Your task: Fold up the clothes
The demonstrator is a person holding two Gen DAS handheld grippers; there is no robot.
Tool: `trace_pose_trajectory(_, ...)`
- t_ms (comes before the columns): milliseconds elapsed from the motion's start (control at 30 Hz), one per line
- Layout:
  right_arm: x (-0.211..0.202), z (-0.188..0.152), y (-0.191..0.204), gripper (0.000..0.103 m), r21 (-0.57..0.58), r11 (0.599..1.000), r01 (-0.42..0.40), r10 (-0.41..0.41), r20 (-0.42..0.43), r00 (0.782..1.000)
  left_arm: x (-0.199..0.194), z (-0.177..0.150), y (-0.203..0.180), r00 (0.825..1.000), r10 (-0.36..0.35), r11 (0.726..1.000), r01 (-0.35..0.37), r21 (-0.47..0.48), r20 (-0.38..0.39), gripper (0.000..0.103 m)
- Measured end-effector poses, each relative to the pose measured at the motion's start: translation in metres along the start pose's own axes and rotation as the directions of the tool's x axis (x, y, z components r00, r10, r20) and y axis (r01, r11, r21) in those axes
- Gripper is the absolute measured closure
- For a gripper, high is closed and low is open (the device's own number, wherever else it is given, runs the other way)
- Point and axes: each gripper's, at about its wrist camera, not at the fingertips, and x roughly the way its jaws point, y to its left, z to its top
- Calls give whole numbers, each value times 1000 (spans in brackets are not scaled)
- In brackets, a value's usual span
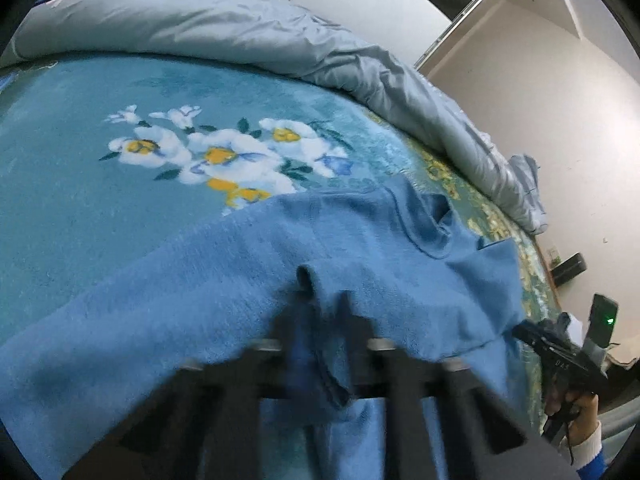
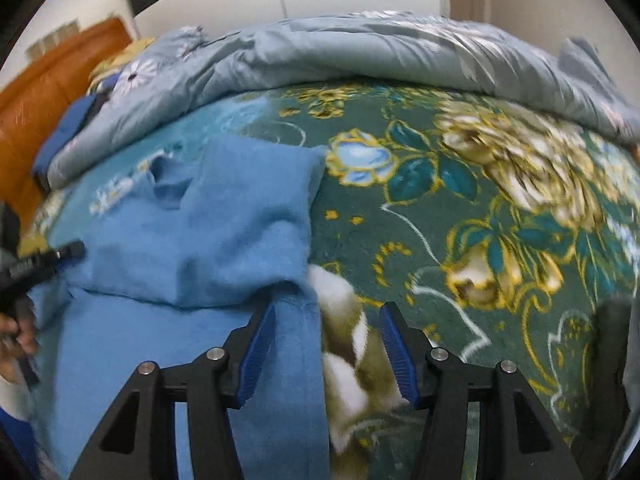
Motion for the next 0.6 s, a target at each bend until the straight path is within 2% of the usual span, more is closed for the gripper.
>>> trace_pose_trajectory(133,4,5,12,45,-63,995,76,-70,91,993,-4,0,-3,999,23,1000,-24,5,29,100)
trace_pose_trajectory(200,1,4,14,49,-68,993,96,-86,126,988,-10,0,-7,998,34,999,-35,20,51,100)
trace_pose_trajectory(267,-4,0,14,71,-78,991,107,-95,146,985,-11,-3,-11,997,53,997,-56,52,55,100)
trace_pose_trajectory(333,-8,-6,10,73,-75,989,126,-113,151,982,-2,-6,-12,997,73,995,-75,68,27,100)
trace_pose_trajectory(400,-4,-12,0,74,-43,990,131,-125,120,985,8,-10,-8,996,87,995,-87,58,-5,100)
trace_pose_trajectory(500,0,-18,-12,74,-6,994,108,-107,83,991,11,-12,-3,997,71,997,-70,38,-11,99)
trace_pose_trajectory(600,-16,-19,-19,74,25,998,55,-57,103,993,8,-12,-3,998,62,997,-61,45,-16,99)
